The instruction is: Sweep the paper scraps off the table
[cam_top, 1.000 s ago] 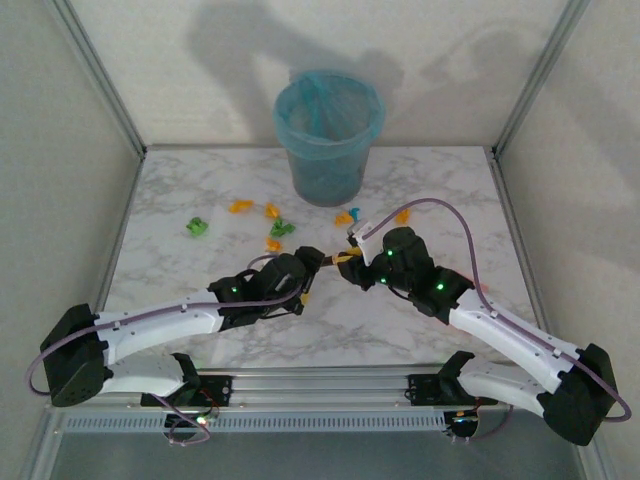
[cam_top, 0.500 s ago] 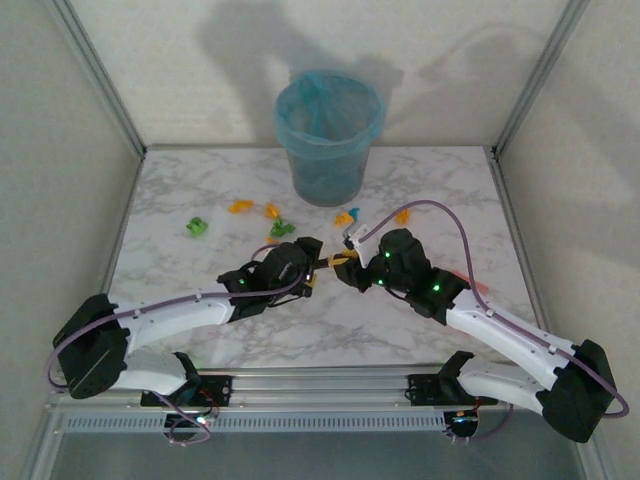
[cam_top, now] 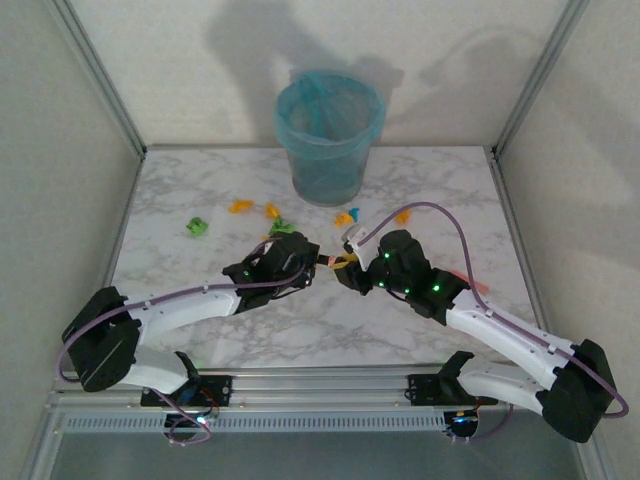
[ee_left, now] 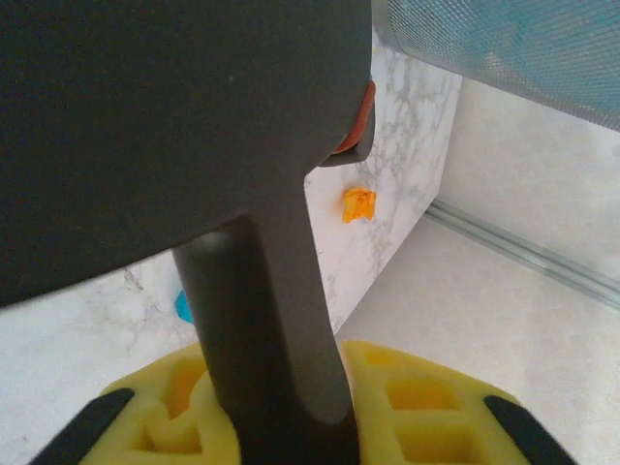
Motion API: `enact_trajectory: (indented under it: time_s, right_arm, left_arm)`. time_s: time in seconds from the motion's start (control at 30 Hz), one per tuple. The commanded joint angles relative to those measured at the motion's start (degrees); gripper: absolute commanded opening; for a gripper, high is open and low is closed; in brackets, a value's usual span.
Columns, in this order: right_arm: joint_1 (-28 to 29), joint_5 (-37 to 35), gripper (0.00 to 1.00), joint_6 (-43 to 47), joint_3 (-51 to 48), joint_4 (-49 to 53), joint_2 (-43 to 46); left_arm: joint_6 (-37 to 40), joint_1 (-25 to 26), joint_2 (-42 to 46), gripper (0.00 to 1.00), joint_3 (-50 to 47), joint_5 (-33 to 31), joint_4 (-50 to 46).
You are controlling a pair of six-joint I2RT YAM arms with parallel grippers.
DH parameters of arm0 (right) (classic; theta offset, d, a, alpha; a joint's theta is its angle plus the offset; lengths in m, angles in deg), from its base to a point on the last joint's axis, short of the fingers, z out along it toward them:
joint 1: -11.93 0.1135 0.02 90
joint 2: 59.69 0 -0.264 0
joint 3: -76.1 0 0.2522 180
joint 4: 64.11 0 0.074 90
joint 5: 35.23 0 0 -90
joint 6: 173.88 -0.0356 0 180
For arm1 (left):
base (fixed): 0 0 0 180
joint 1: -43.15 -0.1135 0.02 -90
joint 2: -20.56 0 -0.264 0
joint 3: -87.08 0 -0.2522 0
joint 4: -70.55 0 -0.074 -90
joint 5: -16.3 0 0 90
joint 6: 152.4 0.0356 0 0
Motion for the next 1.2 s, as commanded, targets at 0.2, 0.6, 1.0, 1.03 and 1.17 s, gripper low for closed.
enact_trajectory:
  time_s: [0.2, 0.6, 1.0, 1.03, 1.17]
  right_arm:
    - [0.9, 7.8, 0.22, -4.5, 0.9, -5.7, 1.6]
    - [-1.7, 14.2, 0.99, -25.3, 0.9, -8.8, 7.6]
    - [-1.3, 13.7, 0.89, -25.8, 7.4, -4.0, -1.8]
    - [-1.3, 13.0, 0.88, -25.0, 8.1, -3.0, -2.4]
    - [0.1, 10.7, 0.78, -20.1, 10.1, -0.1, -4.7]
  left_arm:
    - [1.6, 0.6, 0.7, 0.00, 2.9, -1.5, -0.9]
    - [2.6, 0.8, 9.1, 0.00, 2.9, -7.1, -1.4]
    - [3.0, 1.6, 9.9, 0.00, 3.6, -6.3, -1.5]
    - [3.0, 1.7, 9.8, 0.00, 3.7, -6.3, -1.5]
    - [3.3, 1.7, 9.2, 0.00, 4.4, -5.8, -1.9]
